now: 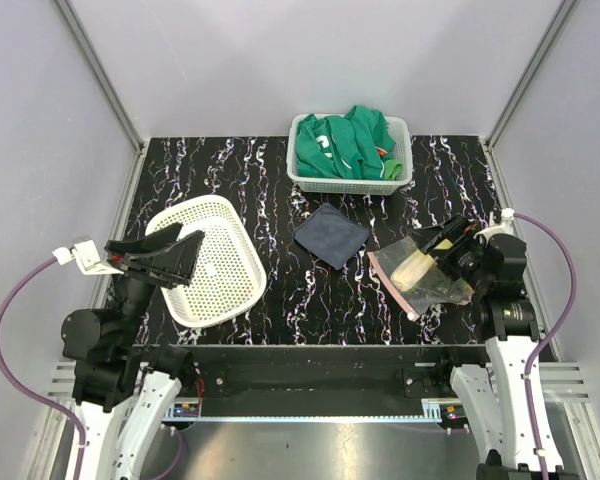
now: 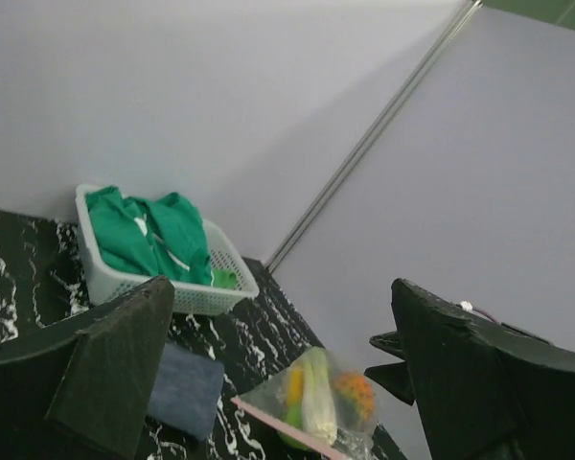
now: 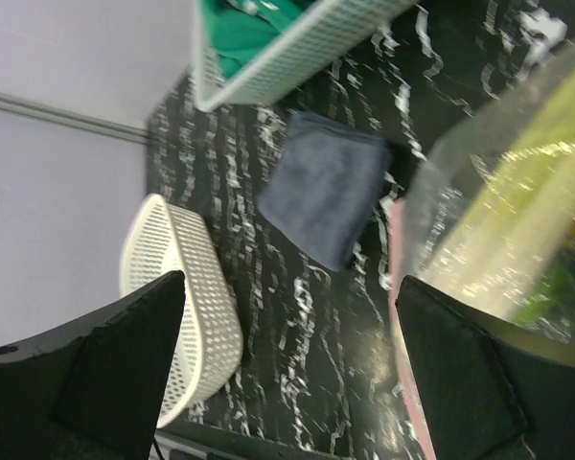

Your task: Open the zip-top bag and remove the fake food

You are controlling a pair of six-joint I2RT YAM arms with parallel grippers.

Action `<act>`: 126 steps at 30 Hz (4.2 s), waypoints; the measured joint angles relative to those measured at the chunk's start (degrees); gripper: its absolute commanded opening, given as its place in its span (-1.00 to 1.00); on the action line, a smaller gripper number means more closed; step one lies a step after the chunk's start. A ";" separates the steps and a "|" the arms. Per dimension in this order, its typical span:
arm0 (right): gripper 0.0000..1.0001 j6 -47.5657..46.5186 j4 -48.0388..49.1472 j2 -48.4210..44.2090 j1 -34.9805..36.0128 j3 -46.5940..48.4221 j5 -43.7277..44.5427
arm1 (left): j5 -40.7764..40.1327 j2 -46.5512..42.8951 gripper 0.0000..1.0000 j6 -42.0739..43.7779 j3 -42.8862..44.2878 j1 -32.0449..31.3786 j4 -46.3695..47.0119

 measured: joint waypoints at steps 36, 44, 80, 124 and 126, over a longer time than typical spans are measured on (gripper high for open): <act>0.99 -14.43 -25.38 7.67 0.00 19.47 12.13 | -2.64 86.51 0.25 -18.73 15.15 -46.42 27.85; 0.99 -14.60 -25.59 6.16 0.00 19.19 11.67 | -2.69 92.96 -0.01 -26.88 14.80 -48.76 38.23; 0.99 -13.25 -25.57 4.00 0.00 16.48 9.90 | -9.01 98.90 -1.00 -24.70 16.96 -55.21 40.19; 0.40 23.21 -15.58 -28.96 0.00 -11.32 5.64 | 13.11 94.27 -1.00 -40.98 23.67 -42.21 46.73; 0.37 23.93 -14.29 -30.08 0.00 -11.63 5.81 | 13.05 94.68 -1.00 -42.23 23.34 -42.42 47.76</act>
